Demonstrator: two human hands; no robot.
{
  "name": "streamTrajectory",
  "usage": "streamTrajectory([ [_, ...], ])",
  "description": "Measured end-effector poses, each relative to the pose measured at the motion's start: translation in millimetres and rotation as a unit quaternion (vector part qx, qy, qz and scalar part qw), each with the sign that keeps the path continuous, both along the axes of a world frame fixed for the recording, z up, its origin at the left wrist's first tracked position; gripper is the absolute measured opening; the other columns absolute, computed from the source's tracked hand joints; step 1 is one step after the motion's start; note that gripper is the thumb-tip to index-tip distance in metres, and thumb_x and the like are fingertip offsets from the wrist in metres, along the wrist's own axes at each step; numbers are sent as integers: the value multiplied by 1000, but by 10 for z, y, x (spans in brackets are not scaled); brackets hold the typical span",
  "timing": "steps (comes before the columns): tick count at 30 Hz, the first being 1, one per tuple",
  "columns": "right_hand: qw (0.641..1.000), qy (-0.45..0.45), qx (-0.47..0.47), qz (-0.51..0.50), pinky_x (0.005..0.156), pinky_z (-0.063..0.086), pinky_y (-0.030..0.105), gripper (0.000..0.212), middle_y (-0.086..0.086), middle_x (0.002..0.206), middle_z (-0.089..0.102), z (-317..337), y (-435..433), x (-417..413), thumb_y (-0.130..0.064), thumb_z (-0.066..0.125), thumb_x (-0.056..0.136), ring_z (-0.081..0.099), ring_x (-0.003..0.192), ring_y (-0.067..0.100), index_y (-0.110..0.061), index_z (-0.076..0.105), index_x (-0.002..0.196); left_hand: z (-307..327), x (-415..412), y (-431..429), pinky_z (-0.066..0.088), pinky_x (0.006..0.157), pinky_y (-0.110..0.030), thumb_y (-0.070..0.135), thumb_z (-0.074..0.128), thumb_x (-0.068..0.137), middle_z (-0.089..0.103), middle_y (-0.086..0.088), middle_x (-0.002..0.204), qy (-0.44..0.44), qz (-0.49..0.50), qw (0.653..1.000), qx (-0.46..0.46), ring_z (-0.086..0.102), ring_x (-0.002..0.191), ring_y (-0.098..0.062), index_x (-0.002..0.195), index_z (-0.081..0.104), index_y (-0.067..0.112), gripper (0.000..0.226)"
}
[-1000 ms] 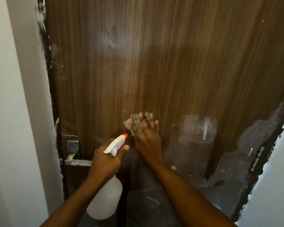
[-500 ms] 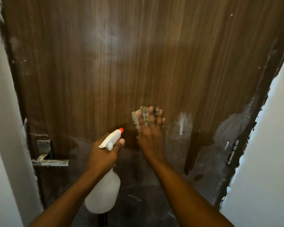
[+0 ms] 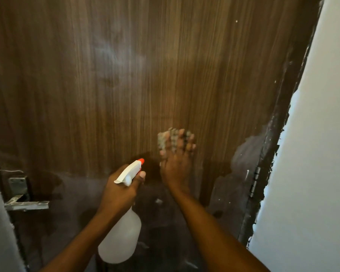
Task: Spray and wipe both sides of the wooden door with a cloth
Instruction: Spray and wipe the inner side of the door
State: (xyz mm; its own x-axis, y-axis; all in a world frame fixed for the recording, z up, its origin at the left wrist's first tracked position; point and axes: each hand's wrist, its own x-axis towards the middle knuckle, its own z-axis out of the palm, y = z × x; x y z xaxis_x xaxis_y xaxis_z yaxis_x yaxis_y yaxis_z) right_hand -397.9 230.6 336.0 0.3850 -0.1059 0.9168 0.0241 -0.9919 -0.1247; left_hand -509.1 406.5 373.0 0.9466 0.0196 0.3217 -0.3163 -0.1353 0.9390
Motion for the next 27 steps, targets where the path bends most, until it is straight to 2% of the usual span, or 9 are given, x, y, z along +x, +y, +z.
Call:
streamTrajectory([
  [3, 993, 28, -113, 35, 121, 17, 57, 76, 8, 167, 7, -595, -199, -139, -37, 56, 98, 12, 152, 37, -29, 11, 159, -9, -8, -121, 45, 92, -35, 26, 65, 81, 60, -10, 122, 11, 11, 1000, -2, 58, 111, -28, 128, 51, 9, 53],
  [7, 993, -1, 106, -48, 116, 21, 61, 67, 17, 164, 6, -602, -815, -317, -41, 28, 104, 15, 149, 43, -22, -5, 159, -10, -49, -232, 48, 96, -42, 42, 63, 66, 61, -12, 122, -4, -4, 1000, -10, 60, 110, -29, 126, 53, 10, 68],
  [11, 971, -35, 230, -63, 119, 13, 62, 73, 12, 166, -1, -42, -910, -230, -44, 30, 103, 3, 152, 40, -35, -21, 154, -48, -43, -422, 47, 92, -38, 34, 65, 75, 60, -13, 125, -2, 2, 1000, -3, 59, 109, -29, 129, 51, 8, 62],
  [13, 982, -16, 176, -60, 121, 7, 59, 71, 13, 166, -2, -53, -844, -214, -44, 28, 103, -1, 152, 41, -34, -19, 154, -69, -35, -575, 50, 82, -31, 35, 65, 74, 60, -13, 123, 7, -1, 1000, -11, 60, 103, -28, 128, 51, 8, 62],
  [15, 998, 45, 32, -27, 122, 5, 57, 73, 13, 167, 1, -252, -916, -235, -40, 37, 102, -2, 152, 40, -30, -10, 157, -59, -62, -740, 53, 76, -31, 39, 64, 71, 63, -13, 120, 3, -14, 1000, -14, 62, 100, -27, 126, 54, 10, 62],
  [18, 995, 79, -64, 5, 122, 12, 58, 74, 9, 167, 6, -578, -1341, -338, -34, 50, 99, 3, 153, 37, -29, 8, 159, -35, -105, -965, 50, 92, -42, 38, 65, 72, 63, -12, 120, -7, -33, 999, -13, 61, 106, -27, 125, 56, 12, 60],
  [21, 991, 45, 112, -52, 119, 18, 58, 70, 15, 166, 8, -466, -1807, -468, -37, 35, 98, 10, 151, 42, -24, 4, 159, -55, -87, -1185, 45, 92, -37, 23, 67, 78, 60, -14, 123, -9, -39, 999, -20, 58, 103, -24, 127, 52, 5, 54],
  [24, 957, -18, 282, -71, 121, 16, 55, 60, 10, 167, 2, 88, -2188, -413, -44, 22, 104, 2, 153, 37, -25, 5, 158, -27, -75, -1364, 49, 84, -36, 22, 66, 83, 62, -12, 121, 6, -52, 999, -16, 60, 99, -25, 123, 55, 13, 43],
  [27, 952, -35, 292, -79, 122, 13, 56, 58, 7, 167, 1, 634, -2374, -353, -46, 21, 104, -1, 153, 35, -27, 12, 158, 1, -63, -1481, 46, 71, -26, 49, 78, 60, 62, -14, 113, 23, -80, 995, -55, 58, 90, -22, 121, 52, 9, 78],
])
